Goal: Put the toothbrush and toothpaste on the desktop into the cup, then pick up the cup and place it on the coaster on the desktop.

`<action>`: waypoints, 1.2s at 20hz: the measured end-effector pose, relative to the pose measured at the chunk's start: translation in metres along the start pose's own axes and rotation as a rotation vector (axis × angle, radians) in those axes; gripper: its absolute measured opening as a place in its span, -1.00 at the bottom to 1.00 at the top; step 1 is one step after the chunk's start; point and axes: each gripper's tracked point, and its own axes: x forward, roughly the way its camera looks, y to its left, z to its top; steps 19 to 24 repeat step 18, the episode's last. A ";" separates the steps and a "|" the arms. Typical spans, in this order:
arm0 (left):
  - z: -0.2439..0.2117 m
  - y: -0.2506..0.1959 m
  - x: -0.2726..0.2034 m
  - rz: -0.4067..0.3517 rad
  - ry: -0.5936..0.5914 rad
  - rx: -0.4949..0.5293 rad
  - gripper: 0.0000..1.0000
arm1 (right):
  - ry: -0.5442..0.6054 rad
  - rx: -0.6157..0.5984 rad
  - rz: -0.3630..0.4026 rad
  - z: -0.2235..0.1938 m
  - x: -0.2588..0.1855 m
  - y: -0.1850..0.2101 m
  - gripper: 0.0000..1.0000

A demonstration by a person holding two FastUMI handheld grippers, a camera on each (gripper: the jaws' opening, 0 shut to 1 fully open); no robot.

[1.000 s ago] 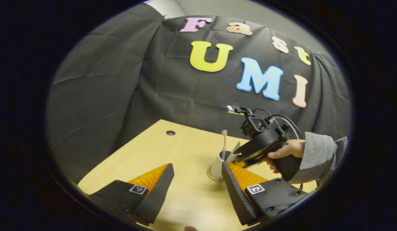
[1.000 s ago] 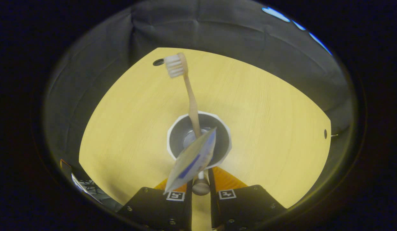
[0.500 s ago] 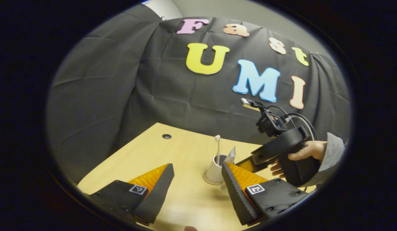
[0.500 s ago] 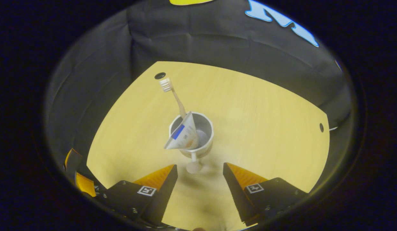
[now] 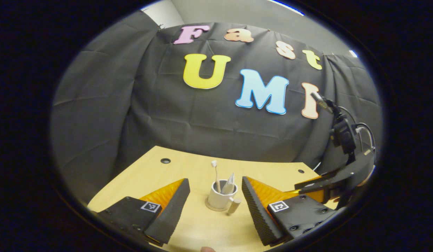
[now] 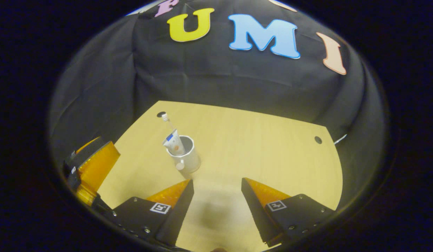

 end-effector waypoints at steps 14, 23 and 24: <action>0.047 -0.082 0.004 -0.087 -0.097 0.038 0.92 | -0.575 0.085 -0.231 0.074 -0.093 -0.098 0.67; 0.050 -0.083 0.000 -0.075 -0.108 0.025 0.92 | -0.643 0.090 -0.249 0.085 -0.101 -0.106 0.67; 0.050 -0.083 0.000 -0.075 -0.108 0.025 0.92 | -0.643 0.090 -0.249 0.085 -0.101 -0.106 0.67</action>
